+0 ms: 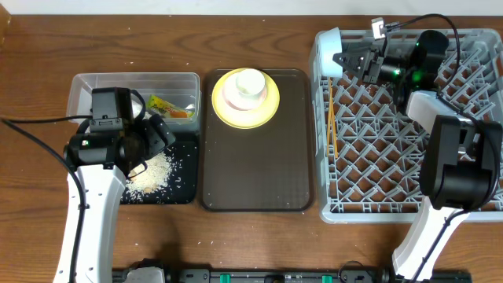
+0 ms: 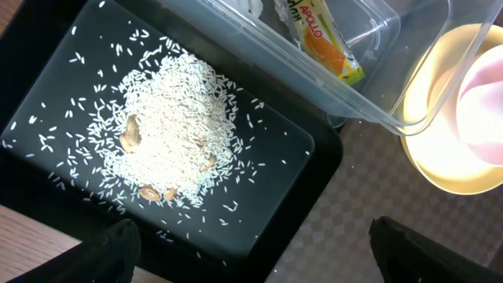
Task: Sort waste into correct bins and load items into the dishwasher rack
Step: 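Lower the bowl upside down into the rack and release it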
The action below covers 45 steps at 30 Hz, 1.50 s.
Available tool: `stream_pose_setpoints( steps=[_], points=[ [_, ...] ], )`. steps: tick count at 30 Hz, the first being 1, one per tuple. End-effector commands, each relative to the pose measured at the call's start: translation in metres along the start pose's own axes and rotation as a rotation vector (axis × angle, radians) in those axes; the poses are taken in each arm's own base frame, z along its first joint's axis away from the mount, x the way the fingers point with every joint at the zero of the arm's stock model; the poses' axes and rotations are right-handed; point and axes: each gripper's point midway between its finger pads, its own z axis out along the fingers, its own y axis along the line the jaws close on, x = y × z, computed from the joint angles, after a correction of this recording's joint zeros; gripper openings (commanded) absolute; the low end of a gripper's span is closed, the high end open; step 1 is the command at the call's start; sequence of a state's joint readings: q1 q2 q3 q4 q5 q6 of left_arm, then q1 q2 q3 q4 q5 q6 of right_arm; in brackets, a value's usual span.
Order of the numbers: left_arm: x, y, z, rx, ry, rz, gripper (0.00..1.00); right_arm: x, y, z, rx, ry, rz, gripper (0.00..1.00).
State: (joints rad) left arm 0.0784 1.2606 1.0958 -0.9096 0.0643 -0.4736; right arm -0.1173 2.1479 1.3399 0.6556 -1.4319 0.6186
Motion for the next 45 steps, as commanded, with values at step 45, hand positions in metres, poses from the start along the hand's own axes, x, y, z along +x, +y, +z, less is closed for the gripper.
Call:
stream_pose_setpoints(
  steps=[45],
  points=[
    [-0.004, 0.0, -0.003, 0.0, -0.012, 0.002, 0.96, -0.006, -0.055, -0.068, 0.222, -0.146, 0.251, 0.2]
  ],
)
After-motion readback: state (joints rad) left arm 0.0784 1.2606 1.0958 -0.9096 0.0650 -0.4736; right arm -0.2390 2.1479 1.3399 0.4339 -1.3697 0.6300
